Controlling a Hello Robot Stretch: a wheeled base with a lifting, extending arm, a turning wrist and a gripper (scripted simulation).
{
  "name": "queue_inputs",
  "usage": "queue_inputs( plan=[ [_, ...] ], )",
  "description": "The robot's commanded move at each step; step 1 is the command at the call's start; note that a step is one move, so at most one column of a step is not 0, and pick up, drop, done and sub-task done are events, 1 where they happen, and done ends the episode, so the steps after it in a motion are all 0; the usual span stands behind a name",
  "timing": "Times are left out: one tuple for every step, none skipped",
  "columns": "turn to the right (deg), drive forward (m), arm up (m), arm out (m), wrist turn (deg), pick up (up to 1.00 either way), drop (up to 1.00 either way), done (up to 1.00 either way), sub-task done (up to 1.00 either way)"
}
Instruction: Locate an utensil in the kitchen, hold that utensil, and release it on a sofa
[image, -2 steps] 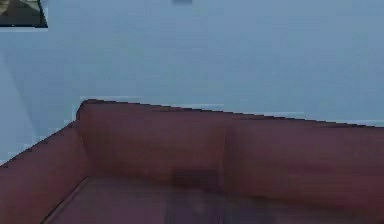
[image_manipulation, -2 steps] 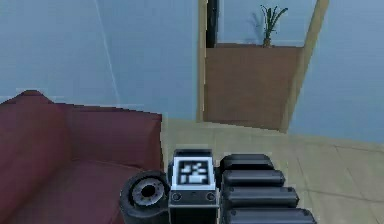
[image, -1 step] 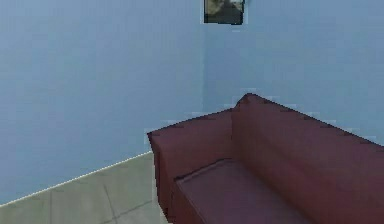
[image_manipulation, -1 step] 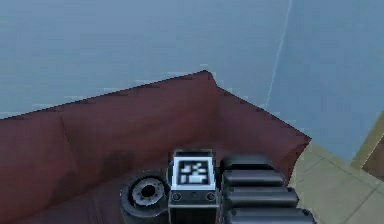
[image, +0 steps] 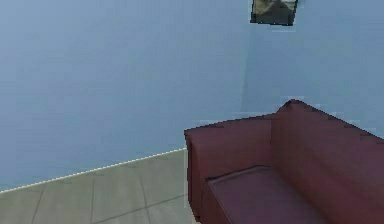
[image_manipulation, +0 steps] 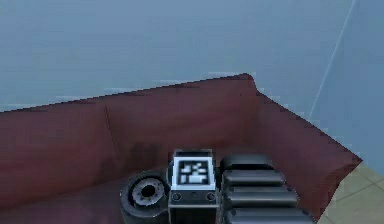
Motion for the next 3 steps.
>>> queue_inputs(
  plan=[
    [0.0,0.0,0.0,0.46,0.0,0.0,0.0,0.0,0.0],
    [0.0,0.0,0.0,0.0,45.0,0.0,0.0,0.0,0.0],
    [0.0,0.0,0.0,0.0,12.0,0.0,0.0,0.0,0.0]
  ],
)
